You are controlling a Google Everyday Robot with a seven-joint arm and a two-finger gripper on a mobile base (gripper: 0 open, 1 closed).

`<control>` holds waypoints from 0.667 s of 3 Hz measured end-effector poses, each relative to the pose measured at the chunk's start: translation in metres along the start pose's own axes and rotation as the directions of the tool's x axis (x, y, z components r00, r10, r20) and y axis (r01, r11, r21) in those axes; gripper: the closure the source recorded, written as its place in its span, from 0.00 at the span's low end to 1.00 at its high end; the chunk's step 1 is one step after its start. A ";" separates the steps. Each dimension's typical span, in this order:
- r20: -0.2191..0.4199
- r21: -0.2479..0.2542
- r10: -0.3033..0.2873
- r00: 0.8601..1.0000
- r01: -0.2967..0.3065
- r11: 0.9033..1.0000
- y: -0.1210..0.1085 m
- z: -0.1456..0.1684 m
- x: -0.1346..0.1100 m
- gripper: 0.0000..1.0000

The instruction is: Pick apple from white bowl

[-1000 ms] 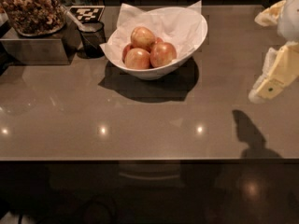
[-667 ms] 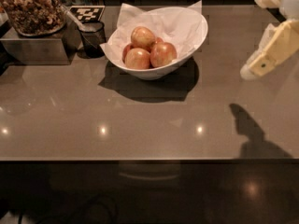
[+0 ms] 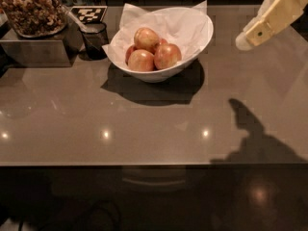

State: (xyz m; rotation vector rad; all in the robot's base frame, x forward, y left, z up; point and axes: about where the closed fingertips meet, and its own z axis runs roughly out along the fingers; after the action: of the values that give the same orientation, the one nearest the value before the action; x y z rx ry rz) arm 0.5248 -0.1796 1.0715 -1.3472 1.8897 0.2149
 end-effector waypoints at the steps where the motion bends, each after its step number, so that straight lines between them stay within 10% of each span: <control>1: 0.054 0.005 0.103 0.993 -0.104 0.995 -0.002 0.011 0.007 0.00; 2: 0.128 0.024 0.186 0.974 -0.191 0.981 -0.017 0.036 -0.009 0.00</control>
Offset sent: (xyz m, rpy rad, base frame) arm 0.0707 0.0395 -0.0163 0.3247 0.0186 -0.1889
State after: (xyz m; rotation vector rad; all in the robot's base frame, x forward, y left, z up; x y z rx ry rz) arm 0.5585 -0.1602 1.0580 -1.1040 1.9053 0.3516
